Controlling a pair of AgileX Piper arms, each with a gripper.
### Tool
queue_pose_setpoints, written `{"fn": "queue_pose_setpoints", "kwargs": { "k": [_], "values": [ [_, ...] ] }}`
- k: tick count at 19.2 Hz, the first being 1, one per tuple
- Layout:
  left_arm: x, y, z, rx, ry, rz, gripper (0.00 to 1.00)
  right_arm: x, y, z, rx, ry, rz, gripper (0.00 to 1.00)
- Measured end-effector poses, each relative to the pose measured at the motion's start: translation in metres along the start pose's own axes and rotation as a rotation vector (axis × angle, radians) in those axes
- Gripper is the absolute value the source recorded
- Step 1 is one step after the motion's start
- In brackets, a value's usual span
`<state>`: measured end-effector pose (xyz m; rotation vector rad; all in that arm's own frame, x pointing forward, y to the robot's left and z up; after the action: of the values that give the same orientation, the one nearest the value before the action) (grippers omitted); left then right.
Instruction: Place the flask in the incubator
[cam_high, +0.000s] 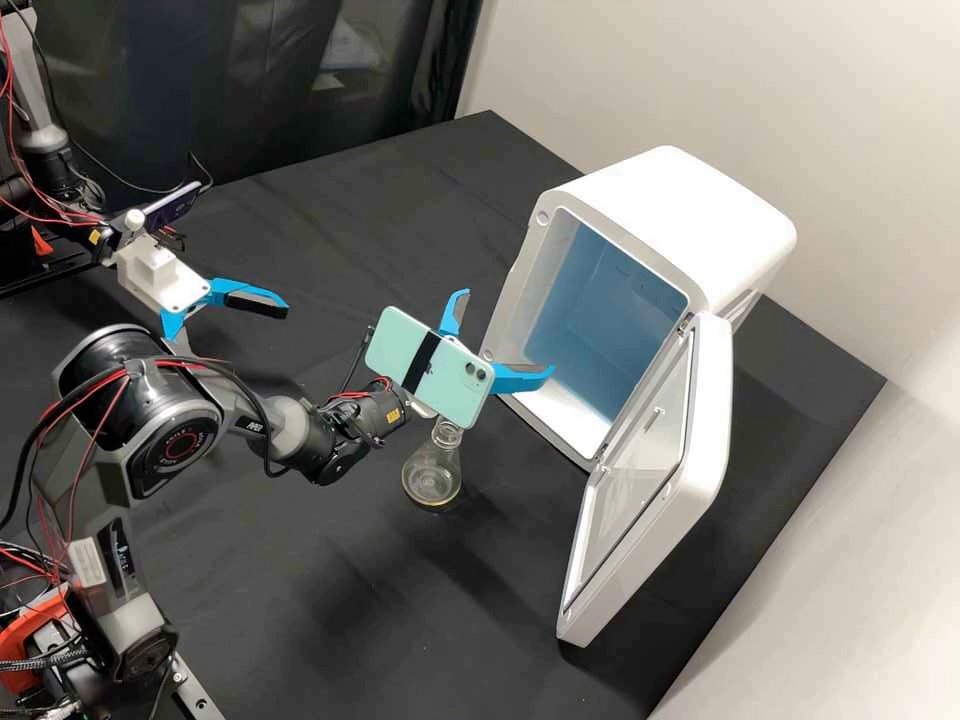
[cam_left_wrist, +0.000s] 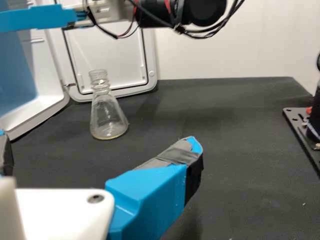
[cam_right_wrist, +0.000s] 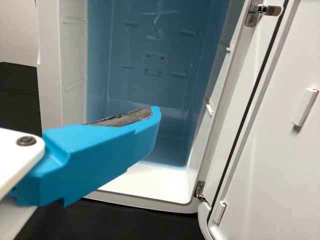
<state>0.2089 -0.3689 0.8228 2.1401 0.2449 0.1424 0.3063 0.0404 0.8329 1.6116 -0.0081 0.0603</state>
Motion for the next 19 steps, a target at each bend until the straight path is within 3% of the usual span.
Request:
{"fn": "queue_pose_setpoints", "kwargs": {
  "k": [3, 5, 10, 12, 15, 17, 19],
  "values": [
    [-0.003, -0.0003, -0.007, -0.019, 0.021, -0.002, 1.00, 0.000, 0.000, 0.000, 0.000, 0.000, 0.000, 1.00],
    [-0.005, 0.0013, -0.010, -0.022, 0.036, 0.006, 1.00, 0.000, 0.000, 0.000, 0.000, 0.000, 0.000, 1.00],
    [-0.009, 0.0049, -0.010, -0.009, 0.023, 0.027, 1.00, -0.002, 0.001, 0.002, 0.003, 0.009, 0.007, 1.00],
    [-0.010, 0.0052, -0.012, -0.007, 0.027, 0.028, 1.00, -0.014, 0.003, 0.011, -0.004, 0.028, 0.019, 1.00],
    [-0.010, 0.0065, -0.015, -0.009, 0.044, 0.035, 1.00, -0.042, 0.005, 0.032, 0.008, -0.003, 0.043, 1.00],
    [-0.012, 0.0092, -0.015, -0.005, 0.046, 0.049, 1.00, -0.056, 0.002, 0.042, -0.003, -0.026, 0.022, 1.00],
    [-0.014, 0.0098, -0.014, -0.004, 0.045, 0.053, 1.00, -0.065, -0.001, 0.048, 0.005, -0.048, -0.005, 1.00]
  ]
}}
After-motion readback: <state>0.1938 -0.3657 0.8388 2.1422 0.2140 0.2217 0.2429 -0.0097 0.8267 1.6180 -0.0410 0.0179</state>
